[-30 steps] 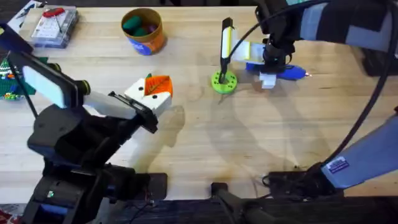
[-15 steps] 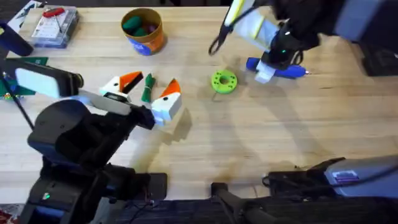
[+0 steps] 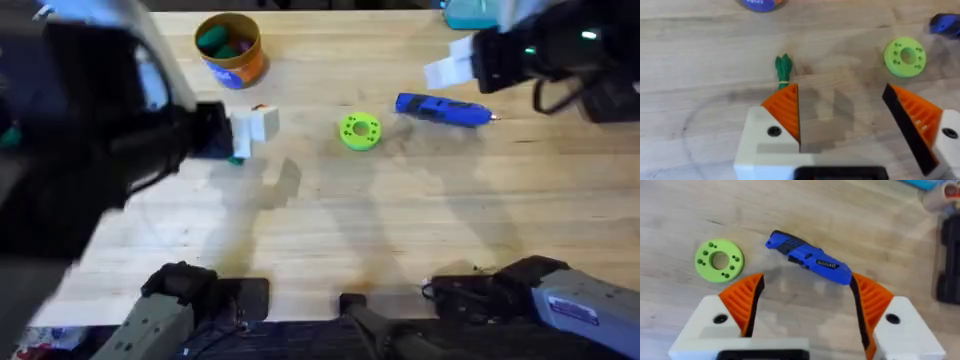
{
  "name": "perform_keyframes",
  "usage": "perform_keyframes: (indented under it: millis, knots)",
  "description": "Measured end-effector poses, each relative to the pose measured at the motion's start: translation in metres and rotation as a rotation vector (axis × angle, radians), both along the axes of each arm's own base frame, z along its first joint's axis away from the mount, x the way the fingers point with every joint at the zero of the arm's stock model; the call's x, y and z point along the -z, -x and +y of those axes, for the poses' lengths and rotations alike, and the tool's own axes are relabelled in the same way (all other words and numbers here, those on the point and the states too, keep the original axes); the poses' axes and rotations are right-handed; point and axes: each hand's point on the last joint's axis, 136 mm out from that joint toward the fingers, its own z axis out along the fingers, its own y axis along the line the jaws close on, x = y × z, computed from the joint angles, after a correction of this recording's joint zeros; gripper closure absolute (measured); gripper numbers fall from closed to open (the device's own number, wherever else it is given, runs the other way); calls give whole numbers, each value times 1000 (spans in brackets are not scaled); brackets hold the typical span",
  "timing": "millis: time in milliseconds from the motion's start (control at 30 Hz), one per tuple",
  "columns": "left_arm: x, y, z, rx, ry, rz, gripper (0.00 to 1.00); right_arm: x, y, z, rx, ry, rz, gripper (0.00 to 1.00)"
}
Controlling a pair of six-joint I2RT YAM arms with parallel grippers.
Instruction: Pick up the gripper from the table and insert it into the empty holder that is missing its gripper. Then pick up a screw, insert it into the mounting hole, and use the screwdriver to tighten it. Finally, clean up the table by picking up the vegetable and placing it into the bucket.
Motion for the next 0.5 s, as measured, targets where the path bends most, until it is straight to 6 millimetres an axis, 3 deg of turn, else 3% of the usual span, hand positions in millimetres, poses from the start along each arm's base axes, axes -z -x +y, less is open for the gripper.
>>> perform_keyframes:
  millis: [233,400,500]
  knots:
    - [23,-28,5,-14,-96,209,14,-8,38,-13,109,-74,35,6]
    - [49,-33,8,9,-152,357,15,-1,49,-17,131,-69,83,6]
    - [74,-37,20,-17,-164,458,15,0,50,-17,135,-68,90,6]
